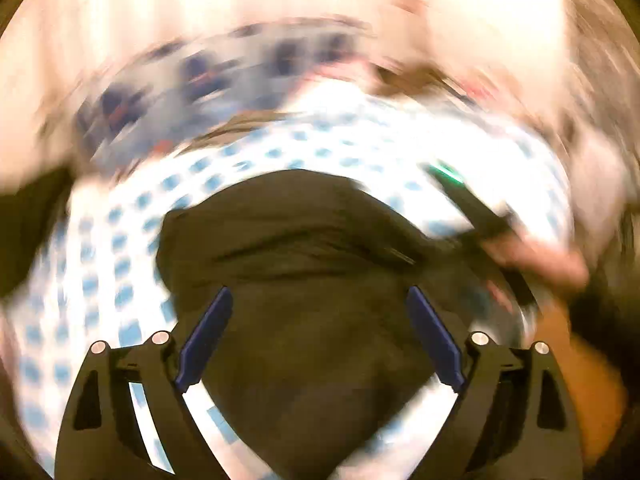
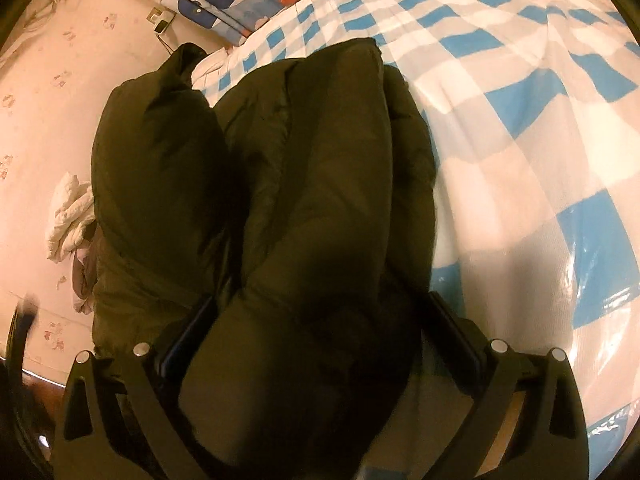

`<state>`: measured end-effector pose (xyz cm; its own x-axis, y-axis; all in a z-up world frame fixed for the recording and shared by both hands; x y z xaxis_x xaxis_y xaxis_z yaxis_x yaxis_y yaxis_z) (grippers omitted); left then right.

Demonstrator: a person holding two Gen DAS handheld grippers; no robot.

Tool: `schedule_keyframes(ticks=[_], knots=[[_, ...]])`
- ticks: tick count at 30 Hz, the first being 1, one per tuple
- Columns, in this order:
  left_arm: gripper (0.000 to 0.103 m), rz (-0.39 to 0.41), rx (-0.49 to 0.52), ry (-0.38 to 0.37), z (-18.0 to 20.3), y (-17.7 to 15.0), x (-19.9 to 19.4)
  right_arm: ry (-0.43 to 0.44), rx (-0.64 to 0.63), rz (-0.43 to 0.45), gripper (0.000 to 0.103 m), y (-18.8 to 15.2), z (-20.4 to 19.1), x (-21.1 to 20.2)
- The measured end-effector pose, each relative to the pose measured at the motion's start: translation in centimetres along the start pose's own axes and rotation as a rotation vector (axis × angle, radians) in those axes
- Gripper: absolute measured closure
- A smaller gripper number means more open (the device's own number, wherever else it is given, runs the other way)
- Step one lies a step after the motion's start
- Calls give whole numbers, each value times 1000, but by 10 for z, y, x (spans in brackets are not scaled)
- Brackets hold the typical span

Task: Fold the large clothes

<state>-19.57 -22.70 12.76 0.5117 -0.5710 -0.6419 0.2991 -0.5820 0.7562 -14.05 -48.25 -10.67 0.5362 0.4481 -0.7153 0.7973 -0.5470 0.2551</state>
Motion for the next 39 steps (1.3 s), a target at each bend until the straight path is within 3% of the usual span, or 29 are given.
schedule_keyframes(ticks=[1,3,4,6,9,11,14,17,20,22,25,28,33,35,39], knots=[[18,-25,-79,-25,-19,-1,19,-25,5,39,7,2,0,-12],[18,-90,-98,-37,-29,-9,53,-96,-10,160,7,19,-5,-35],[19,-149,-78,-62,-22,-16,76,-93,-26,223,7,24,-12,-50],[19,-194,-17,-51,1,-28,97,-24,-95,289,7,32,-41,-74],[19,-202,102,-33,38,-28,106,-27,-208,250,7,48,-84,-68],[19,-210,194,-15,61,-29,105,-118,-241,208,7,60,-95,-44],[19,-204,268,17,79,-30,102,-286,-210,174,7,80,-69,4],[19,-206,199,-65,77,-23,107,-139,-26,93,5,70,-11,52],[19,-212,67,-183,55,-17,98,-113,5,100,5,63,-4,47],[19,-162,-65,-206,19,-6,84,-114,1,125,6,55,-10,23],[19,-123,-191,-190,-24,-1,84,-135,-33,181,6,52,-18,-4],[19,-164,-273,-180,-47,-14,113,-171,-24,138,6,54,-8,14],[17,-210,-207,-129,-37,-28,156,-196,-12,122,5,52,5,46],[17,-222,-194,-135,-40,-28,148,-186,1,88,5,55,3,41],[17,-163,-351,-105,-93,-39,109,-165,-17,157,6,45,-12,0]])
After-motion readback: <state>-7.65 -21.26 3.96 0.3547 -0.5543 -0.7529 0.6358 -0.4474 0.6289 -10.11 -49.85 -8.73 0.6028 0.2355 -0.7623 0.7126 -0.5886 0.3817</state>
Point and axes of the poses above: each gripper's, at about its wrist camera, not at the fingertips, and x roughly the way its jaws point, z to its right, y to its top, the point moved 4 cm from there along x, roughly the way its jaws point, and after that the axes turned 9 degrees about x, right-handed, at the moved point
